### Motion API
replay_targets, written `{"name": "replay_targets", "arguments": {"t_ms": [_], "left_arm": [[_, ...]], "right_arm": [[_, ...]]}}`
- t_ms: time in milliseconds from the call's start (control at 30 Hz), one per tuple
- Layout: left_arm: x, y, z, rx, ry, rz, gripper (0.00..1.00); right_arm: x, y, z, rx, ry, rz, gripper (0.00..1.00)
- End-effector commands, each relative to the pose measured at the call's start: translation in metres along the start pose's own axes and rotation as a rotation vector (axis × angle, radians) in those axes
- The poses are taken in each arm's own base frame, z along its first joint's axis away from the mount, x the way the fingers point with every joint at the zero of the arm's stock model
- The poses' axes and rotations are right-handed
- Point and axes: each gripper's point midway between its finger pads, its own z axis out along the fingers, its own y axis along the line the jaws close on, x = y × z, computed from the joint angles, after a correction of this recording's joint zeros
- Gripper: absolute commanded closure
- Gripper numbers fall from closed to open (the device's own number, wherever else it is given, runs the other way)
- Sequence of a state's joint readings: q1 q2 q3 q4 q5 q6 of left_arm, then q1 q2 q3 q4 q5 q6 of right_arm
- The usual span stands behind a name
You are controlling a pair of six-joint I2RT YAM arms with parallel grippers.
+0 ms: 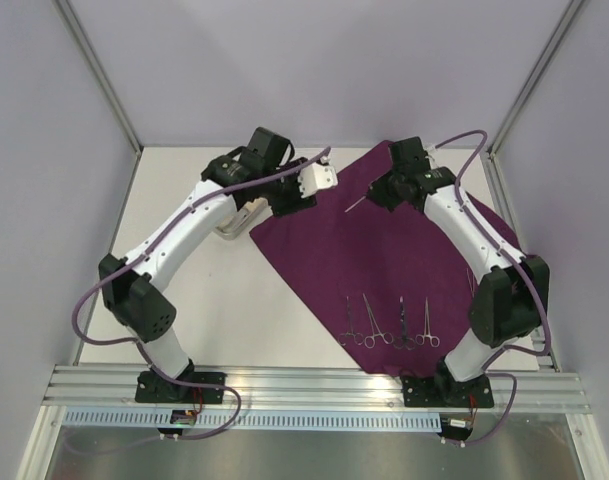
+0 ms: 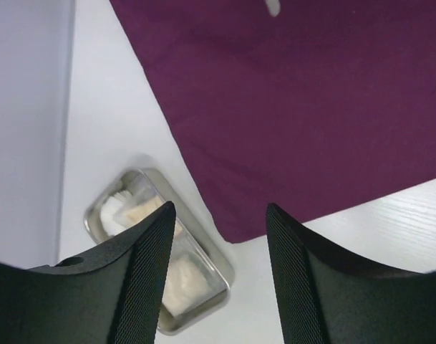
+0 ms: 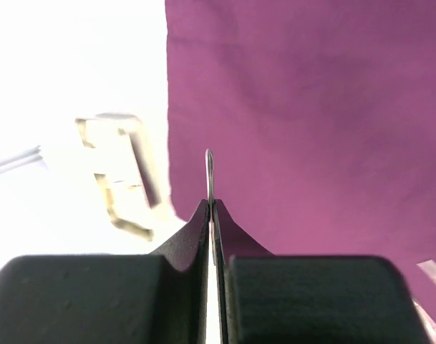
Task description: Prepare the surgical pack
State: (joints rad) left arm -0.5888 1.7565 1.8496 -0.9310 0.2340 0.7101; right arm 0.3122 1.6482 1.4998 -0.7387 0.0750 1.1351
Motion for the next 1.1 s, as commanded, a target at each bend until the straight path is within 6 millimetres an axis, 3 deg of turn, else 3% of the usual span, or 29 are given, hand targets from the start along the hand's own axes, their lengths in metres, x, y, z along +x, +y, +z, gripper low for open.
{"name": "replay_targets", "arguments": {"t_ms": [0, 200, 333, 700, 833, 933, 1067], "left_arm": [[-0.059, 0.021, -0.035, -0.187, -0.242, 0.257, 0.37], [-0.076, -0.02, -0.012, -0.122, -0.326, 0.31, 0.34], [-0.078, -0.034, 0.009, -0.108, -0.305, 0.324, 0.33], [-0.08, -0.026, 0.04, -0.128, -0.293, 0.359, 0.38], [-0.087, -0.013, 0.044, -0.18, -0.297, 0.36, 0.39], [-0.092, -0.008, 0.045, -0.193, -0.292, 0.374, 0.43], [-0.082, -0.007, 0.057, -0.192, -0.244, 0.386, 0.51]], "right_arm": [[0.006, 0.029, 0.001, -0.055, 0.008, 0.25, 0.99], [0.028, 0.042, -0.013, -0.087, 0.042, 0.306, 1.0], [0.039, 0.051, -0.024, -0.11, 0.07, 0.316, 0.99], [0.051, 0.063, -0.049, -0.184, 0.152, 0.328, 0.99], [0.052, 0.066, -0.055, -0.2, 0.162, 0.304, 1.0], [0.055, 0.065, -0.055, -0.199, 0.175, 0.3, 1.0], [0.056, 0.067, -0.055, -0.208, 0.191, 0.289, 0.99]]}}
